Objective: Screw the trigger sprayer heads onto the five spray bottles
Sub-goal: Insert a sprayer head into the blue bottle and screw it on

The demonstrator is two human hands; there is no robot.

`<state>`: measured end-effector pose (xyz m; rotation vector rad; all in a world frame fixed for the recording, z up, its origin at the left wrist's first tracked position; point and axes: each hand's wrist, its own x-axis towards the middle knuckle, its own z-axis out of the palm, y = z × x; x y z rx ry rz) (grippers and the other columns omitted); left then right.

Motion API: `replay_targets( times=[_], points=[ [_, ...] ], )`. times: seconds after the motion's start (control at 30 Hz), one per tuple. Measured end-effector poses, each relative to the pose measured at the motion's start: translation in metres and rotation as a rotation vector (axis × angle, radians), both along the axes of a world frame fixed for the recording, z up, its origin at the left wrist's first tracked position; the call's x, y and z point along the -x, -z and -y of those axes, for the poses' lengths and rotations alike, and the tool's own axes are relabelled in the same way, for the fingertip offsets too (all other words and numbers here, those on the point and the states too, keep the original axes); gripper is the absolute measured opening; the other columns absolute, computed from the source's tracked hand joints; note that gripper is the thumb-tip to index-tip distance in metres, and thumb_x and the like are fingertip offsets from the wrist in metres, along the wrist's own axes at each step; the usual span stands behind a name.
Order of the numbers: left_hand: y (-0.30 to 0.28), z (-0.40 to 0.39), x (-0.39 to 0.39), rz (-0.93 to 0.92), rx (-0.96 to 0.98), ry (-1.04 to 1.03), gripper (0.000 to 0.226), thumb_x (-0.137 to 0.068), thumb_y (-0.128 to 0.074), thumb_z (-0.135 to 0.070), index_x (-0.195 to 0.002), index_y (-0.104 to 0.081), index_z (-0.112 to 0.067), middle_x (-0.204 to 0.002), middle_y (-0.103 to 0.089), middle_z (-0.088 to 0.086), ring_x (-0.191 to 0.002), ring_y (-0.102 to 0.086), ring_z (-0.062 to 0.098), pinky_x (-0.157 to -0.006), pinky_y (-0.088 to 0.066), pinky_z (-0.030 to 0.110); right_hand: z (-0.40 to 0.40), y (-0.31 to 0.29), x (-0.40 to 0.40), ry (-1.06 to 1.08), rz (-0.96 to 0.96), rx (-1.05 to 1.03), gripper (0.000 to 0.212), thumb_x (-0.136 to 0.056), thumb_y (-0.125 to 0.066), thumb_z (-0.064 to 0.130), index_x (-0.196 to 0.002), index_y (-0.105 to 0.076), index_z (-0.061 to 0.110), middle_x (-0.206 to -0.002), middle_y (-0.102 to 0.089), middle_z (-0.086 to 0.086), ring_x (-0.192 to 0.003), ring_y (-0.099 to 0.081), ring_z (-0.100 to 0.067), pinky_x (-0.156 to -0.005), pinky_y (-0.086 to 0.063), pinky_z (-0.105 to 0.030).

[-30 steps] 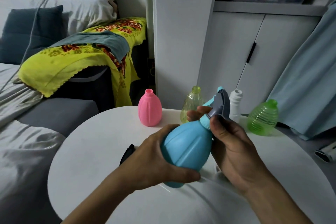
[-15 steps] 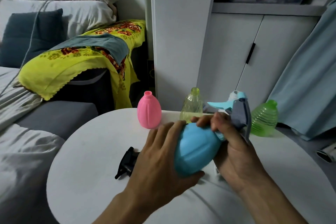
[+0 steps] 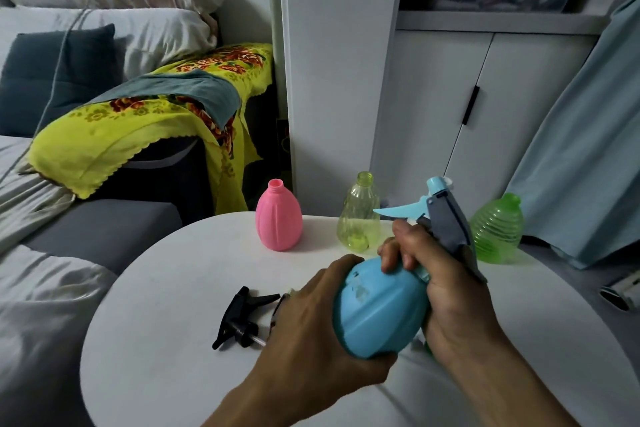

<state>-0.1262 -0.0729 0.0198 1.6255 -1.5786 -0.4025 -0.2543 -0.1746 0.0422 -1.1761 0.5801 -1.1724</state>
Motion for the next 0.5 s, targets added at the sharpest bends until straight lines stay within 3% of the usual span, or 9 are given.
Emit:
replay_targets(
  times=[0.2,0.33,0.5],
  points=[
    [-0.013,0.009,-0.017,-0.288,-0.247,0.219,0.085,-0.052,-0.094,-0.044,-0.126,-0.052,-0.038,-0.117,-0.067,-0.007,-0.105,-0.066,0.015,-0.089,-0.056,0.043,-0.002,0.002,0.002,-0.223,-0.018,-0.007,0.039,-0.082,-0.071,0.031,-0.052,-0.050,0.019,-0.056,-0.062,-0.008,-0.072,-0.062,-0.026,-0.077,-0.054,-0.028],
    [-0.011,0.007,-0.007,-0.228,-0.191,0.140,0.076,-0.053,-0.090,-0.044,-0.120,-0.055,-0.040,-0.108,-0.069,-0.008,-0.096,-0.068,0.013,-0.083,-0.057,0.042,-0.007,0.001,-0.006,-0.094,-0.029,-0.084,0.038,-0.079,-0.072,0.028,-0.050,-0.049,0.018,-0.057,-0.060,-0.009,-0.061,-0.060,-0.019,-0.069,-0.052,-0.030],
    [-0.007,0.006,-0.004,-0.170,-0.150,0.097,0.075,-0.053,-0.087,-0.047,-0.120,-0.055,-0.040,-0.105,-0.070,-0.009,-0.093,-0.068,0.012,-0.082,-0.057,0.041,-0.012,0.000,-0.008,0.003,-0.029,-0.156,0.037,-0.077,-0.073,0.022,-0.048,-0.051,0.016,-0.055,-0.057,-0.012,-0.059,-0.060,-0.020,-0.068,-0.053,-0.033]
  ],
)
